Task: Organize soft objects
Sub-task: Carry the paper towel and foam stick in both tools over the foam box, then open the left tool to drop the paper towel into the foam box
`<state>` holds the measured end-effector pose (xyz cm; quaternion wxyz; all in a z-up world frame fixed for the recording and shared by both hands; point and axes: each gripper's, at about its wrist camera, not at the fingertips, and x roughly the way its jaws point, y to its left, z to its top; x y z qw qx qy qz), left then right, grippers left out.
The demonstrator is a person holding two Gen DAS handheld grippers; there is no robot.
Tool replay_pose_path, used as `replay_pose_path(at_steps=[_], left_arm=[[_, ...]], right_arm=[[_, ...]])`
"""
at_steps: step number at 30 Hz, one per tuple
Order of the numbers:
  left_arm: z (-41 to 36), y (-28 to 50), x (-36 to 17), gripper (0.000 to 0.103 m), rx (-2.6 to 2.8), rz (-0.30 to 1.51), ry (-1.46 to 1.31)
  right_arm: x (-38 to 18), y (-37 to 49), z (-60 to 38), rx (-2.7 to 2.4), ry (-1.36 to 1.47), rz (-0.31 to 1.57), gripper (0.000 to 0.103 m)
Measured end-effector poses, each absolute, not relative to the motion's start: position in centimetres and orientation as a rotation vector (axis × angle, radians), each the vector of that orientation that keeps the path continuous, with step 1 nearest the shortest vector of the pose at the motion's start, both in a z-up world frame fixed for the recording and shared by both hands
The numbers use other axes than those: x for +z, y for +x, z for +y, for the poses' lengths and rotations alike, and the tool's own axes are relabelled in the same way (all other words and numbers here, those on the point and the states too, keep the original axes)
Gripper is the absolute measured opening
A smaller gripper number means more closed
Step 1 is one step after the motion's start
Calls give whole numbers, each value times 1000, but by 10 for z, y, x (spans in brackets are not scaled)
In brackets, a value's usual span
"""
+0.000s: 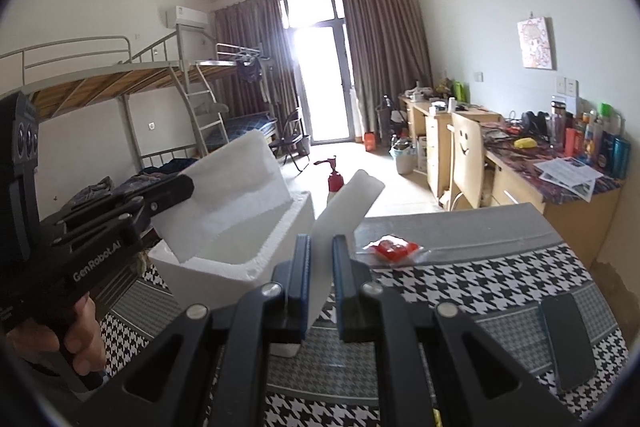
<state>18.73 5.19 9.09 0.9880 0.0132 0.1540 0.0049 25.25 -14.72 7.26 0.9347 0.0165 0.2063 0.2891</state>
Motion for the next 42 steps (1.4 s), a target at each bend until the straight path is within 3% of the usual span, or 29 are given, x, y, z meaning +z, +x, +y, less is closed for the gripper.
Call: replay_pose_path(at_steps=[38, 40, 42], left_arm=[[128, 256, 51, 2, 181, 526, -104], [127, 256, 50, 4, 184, 530, -100], [128, 254, 50, 13, 195, 534, -91]], right_arm=[[84, 279, -65, 726, -89, 453, 13], [84, 279, -64, 724, -94, 454, 13], [84, 280, -62, 719, -96, 449, 13]])
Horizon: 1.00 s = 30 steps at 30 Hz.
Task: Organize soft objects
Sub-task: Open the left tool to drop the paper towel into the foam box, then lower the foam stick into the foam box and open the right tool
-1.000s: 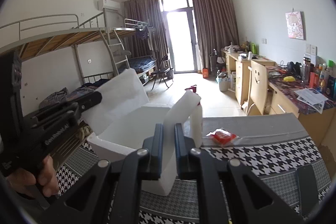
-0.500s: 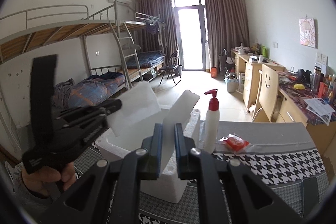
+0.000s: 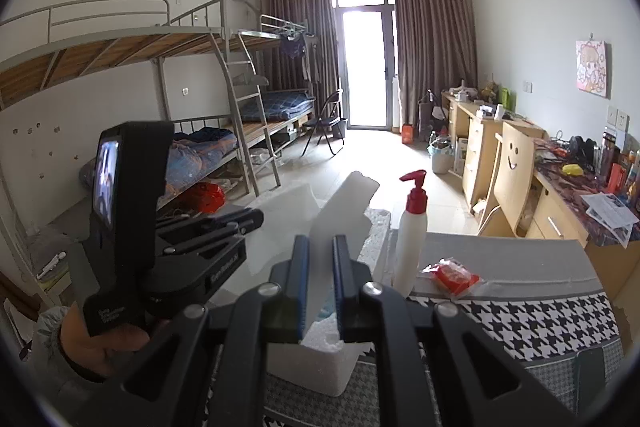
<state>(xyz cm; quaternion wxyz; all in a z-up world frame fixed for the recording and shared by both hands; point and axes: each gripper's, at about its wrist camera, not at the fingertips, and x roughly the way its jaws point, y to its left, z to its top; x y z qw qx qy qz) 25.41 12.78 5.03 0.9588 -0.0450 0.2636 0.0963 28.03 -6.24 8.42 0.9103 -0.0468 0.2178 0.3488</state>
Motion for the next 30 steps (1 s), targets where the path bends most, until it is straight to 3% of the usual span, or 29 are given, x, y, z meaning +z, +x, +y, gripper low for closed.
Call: replay_pose_path(at_steps=[1, 2, 4, 16, 30], left_arm=[[129, 253, 51, 33, 197, 535, -90], [129, 251, 52, 62, 195, 534, -87], [131, 246, 55, 86, 213, 503, -85], [148, 221, 62, 101, 267, 446, -98], [179, 195, 54, 102, 361, 425, -124]], right_arm=[[84, 282, -62, 714, -96, 449, 13], [84, 282, -62, 712, -95, 453, 13], [84, 284, -59, 712, -93, 463, 13], [82, 287, -46, 700, -108, 480, 13], [79, 300, -19, 712, -113, 531, 13]])
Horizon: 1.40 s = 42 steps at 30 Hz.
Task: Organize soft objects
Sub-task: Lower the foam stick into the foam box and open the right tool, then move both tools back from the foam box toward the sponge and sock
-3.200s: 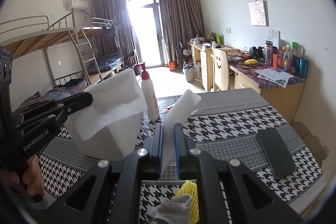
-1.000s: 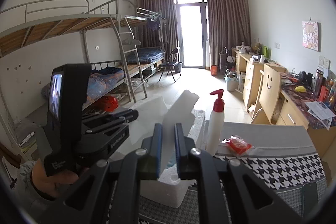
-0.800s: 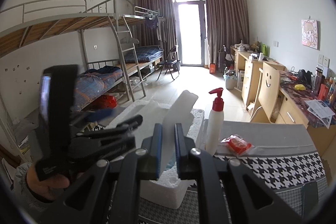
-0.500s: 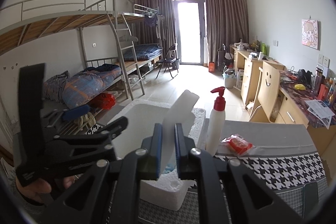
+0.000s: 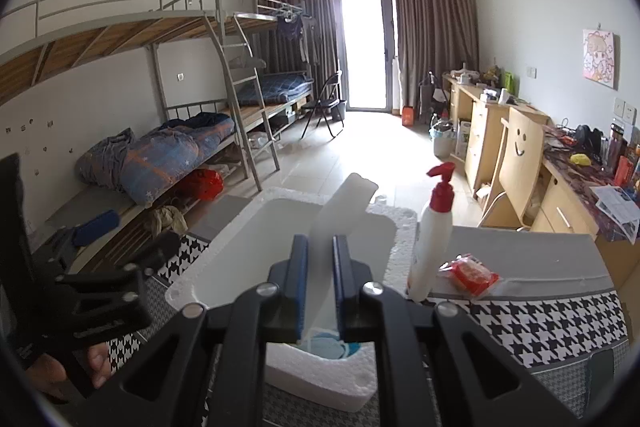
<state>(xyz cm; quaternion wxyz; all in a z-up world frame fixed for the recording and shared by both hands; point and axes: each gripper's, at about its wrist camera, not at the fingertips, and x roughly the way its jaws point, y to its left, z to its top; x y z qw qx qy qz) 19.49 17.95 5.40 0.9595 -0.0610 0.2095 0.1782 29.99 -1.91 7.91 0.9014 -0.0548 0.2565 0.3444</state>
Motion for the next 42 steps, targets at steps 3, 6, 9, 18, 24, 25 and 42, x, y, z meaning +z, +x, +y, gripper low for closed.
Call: replay_pose_path(at_steps=[3, 6, 9, 18, 24, 25, 42], left_arm=[[185, 190, 52, 102, 375, 423, -138], [189, 183, 51, 102, 379, 417, -152], [192, 171, 51, 102, 383, 401, -158], [194, 158, 49, 102, 393, 383, -157], [196, 153, 46, 102, 387, 389, -161], [196, 153, 46, 102, 388, 388, -161], [181, 149, 56, 102, 363, 378, -145]], right_arm=[[78, 302, -13, 716, -123, 540, 13], [76, 303, -8, 713, -132, 546, 15], [72, 307, -2, 715, -135, 567, 15], [63, 313, 11, 712, -170, 591, 15], [60, 317, 15, 698, -188, 600, 37], [60, 317, 15, 694, -194, 598, 53], [77, 296, -6, 733, -166, 532, 85]])
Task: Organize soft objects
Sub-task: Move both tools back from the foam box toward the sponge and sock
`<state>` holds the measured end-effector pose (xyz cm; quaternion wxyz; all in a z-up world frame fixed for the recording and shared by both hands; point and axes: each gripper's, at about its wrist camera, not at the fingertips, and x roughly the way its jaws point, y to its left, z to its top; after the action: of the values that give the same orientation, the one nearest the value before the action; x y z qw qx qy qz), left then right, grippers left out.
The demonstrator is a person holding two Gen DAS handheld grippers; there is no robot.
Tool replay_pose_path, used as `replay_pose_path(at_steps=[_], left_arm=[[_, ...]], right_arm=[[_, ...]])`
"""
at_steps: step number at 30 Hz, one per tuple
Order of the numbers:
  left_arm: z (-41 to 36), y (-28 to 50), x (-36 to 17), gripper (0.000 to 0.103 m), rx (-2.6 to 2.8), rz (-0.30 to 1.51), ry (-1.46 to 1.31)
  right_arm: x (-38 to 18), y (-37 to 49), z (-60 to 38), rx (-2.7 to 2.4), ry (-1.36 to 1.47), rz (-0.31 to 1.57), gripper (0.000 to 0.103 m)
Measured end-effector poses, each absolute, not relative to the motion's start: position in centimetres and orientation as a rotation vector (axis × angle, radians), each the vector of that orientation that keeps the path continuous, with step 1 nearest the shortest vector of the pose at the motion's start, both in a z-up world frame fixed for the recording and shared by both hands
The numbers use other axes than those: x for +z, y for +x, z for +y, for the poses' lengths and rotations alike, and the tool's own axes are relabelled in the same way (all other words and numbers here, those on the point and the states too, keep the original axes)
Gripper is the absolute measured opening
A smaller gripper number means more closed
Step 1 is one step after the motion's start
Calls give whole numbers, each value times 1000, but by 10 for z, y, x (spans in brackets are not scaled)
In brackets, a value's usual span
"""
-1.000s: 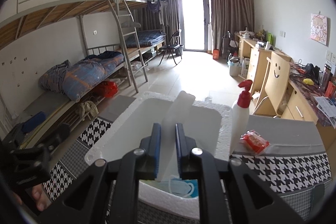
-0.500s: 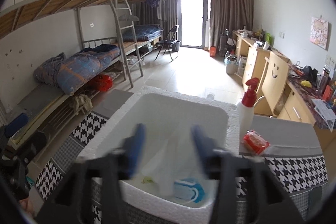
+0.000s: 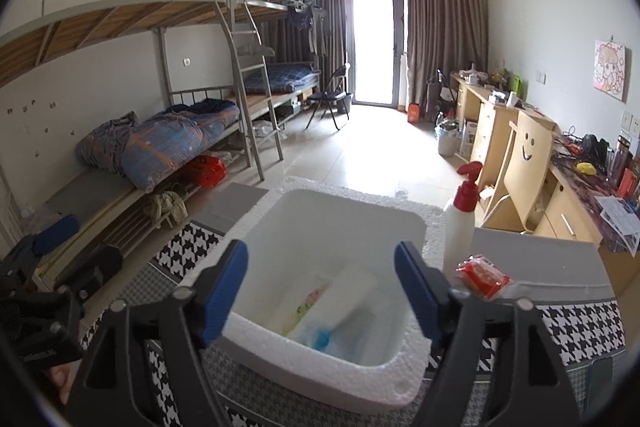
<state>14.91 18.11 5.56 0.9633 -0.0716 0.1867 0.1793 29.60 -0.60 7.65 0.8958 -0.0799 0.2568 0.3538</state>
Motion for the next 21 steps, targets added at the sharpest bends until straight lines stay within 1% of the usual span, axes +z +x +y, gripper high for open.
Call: replay_pose_path(at_steps=[4, 6, 21], left_arm=[[174, 147, 62, 102, 350, 368, -137], [169, 145, 64, 102, 351, 367, -133], [136, 132, 80, 102, 272, 326, -94]], right_arm=[[83, 287, -16, 744, -154, 499, 91], [85, 282, -20, 746, -146, 484, 92], [100, 253, -60, 720, -101, 407, 93]])
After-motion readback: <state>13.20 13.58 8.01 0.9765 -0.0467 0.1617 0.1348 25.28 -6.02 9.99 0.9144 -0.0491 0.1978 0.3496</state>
